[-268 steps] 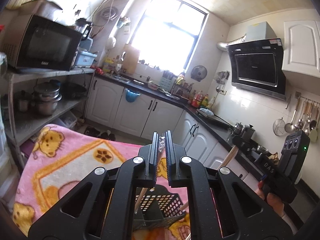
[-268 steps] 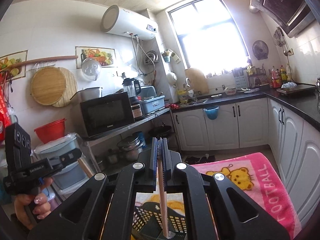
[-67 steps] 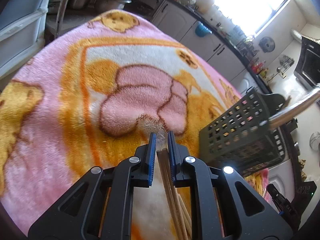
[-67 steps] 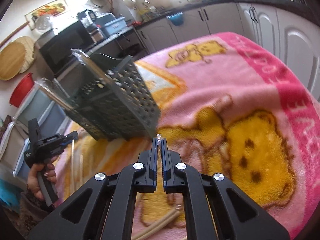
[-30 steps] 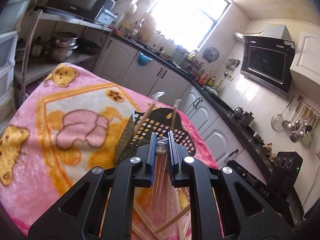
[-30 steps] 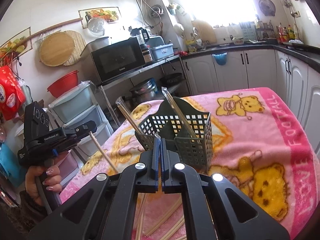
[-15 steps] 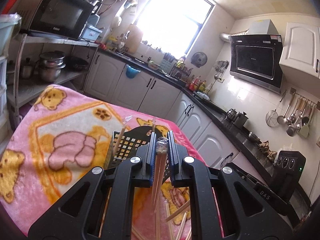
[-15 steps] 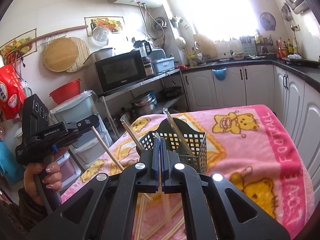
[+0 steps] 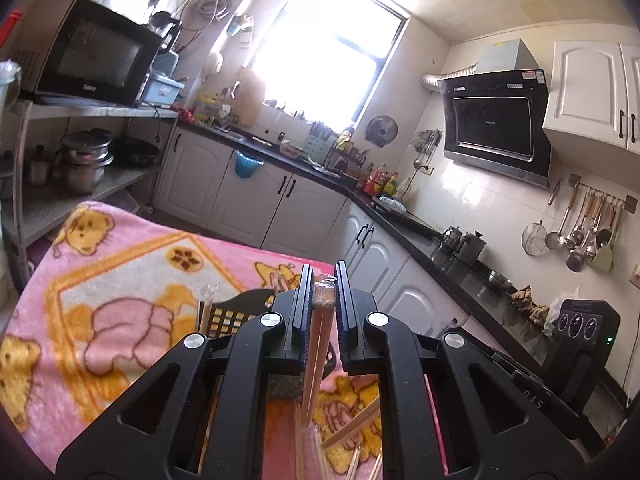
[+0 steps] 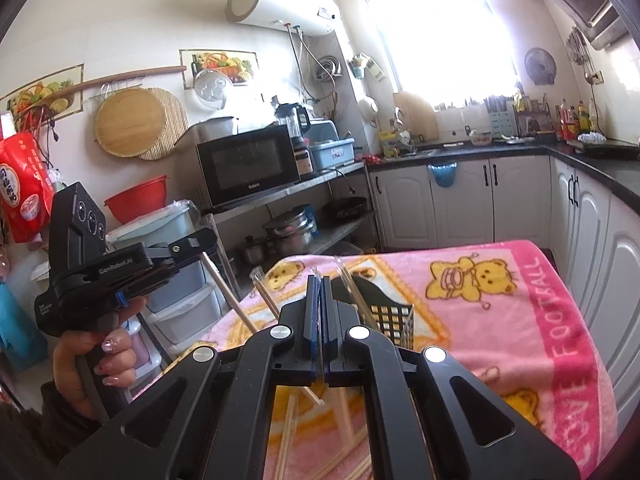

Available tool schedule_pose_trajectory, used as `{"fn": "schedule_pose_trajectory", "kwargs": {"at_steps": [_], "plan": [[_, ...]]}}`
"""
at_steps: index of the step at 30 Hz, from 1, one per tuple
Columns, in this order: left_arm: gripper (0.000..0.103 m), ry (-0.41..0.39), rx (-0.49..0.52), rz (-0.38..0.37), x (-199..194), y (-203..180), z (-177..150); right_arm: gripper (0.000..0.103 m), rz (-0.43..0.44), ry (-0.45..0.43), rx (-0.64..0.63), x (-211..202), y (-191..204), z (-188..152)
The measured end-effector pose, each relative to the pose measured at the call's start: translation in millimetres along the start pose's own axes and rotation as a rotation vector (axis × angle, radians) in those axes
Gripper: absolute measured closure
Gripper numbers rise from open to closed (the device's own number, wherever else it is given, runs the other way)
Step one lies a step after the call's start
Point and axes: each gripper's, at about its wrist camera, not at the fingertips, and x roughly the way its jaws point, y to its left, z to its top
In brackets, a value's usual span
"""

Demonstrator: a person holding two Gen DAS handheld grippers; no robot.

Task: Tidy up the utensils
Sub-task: 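Lift chopsticks with the left tool toward the caddy while the right tool carries its own, then lower held chopsticks into the caddy with the left tool while the right tool lowers its own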

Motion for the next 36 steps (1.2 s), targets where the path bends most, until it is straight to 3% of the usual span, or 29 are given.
{"fn": "schedule_pose_trajectory", "kwargs": {"at_steps": [21,36], "plan": [[0.096,-0.118,0.081,0.054,22,-26,43,0.101,0.007,-0.176,-0.053,4,5,64],[0.096,-0.153,0.130,0.112,51,-33,52,0.101,-0.028,-0.232,-0.091,23,-4,89]]}}
